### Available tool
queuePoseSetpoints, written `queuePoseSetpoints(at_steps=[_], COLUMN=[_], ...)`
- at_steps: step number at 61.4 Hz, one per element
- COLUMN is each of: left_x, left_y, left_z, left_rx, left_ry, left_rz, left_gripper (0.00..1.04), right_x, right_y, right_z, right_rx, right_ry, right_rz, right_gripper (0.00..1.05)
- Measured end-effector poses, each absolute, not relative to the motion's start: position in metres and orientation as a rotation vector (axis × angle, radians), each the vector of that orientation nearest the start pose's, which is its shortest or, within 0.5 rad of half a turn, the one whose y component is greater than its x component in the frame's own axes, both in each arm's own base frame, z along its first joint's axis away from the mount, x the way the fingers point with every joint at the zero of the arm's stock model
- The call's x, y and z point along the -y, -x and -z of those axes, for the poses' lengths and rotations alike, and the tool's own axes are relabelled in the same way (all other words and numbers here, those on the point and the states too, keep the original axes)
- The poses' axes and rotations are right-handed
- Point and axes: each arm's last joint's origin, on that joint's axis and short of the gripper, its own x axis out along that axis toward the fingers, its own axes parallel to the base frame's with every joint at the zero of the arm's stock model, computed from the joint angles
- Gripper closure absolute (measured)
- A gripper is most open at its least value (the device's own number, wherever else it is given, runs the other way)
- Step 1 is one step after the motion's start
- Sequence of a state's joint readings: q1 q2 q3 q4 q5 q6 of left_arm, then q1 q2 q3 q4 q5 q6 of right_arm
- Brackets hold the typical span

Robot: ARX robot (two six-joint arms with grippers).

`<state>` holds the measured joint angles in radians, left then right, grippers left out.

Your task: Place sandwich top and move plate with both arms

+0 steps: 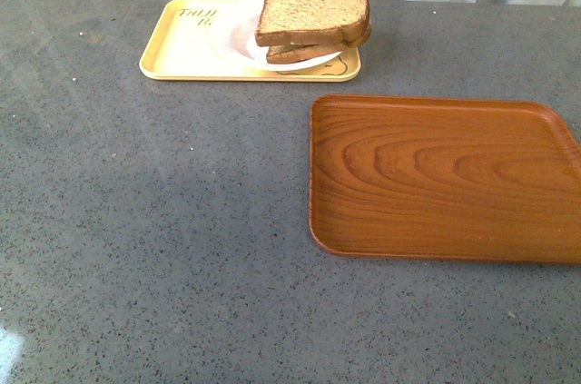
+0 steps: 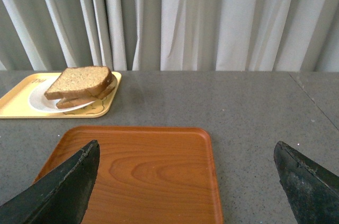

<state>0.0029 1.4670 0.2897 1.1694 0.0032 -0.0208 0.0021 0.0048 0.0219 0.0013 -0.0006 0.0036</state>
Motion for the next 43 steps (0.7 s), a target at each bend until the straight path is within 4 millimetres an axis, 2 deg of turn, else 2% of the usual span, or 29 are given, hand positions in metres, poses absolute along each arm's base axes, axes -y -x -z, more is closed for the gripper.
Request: queuePoseSetpoints(at_steps=[21, 43], left_x=[0.0, 0.0], left_y=[-0.19, -0.157], left_z=[-0.162, -0.163], left_rx=[-0.014, -0.014], left_ry=[0.013, 0.011], left_rz=[-0.002, -0.002], left_gripper=[1.03, 1.03], right_x=[0.0, 0.0], right_y=[-0.097, -0.097], right_z=[-0.171, -0.171], right_rx=[0.018, 0.018], right_ry=[-0.004, -0.004], right_rz=[-0.002, -0.002], right_gripper=[0.09, 0.09])
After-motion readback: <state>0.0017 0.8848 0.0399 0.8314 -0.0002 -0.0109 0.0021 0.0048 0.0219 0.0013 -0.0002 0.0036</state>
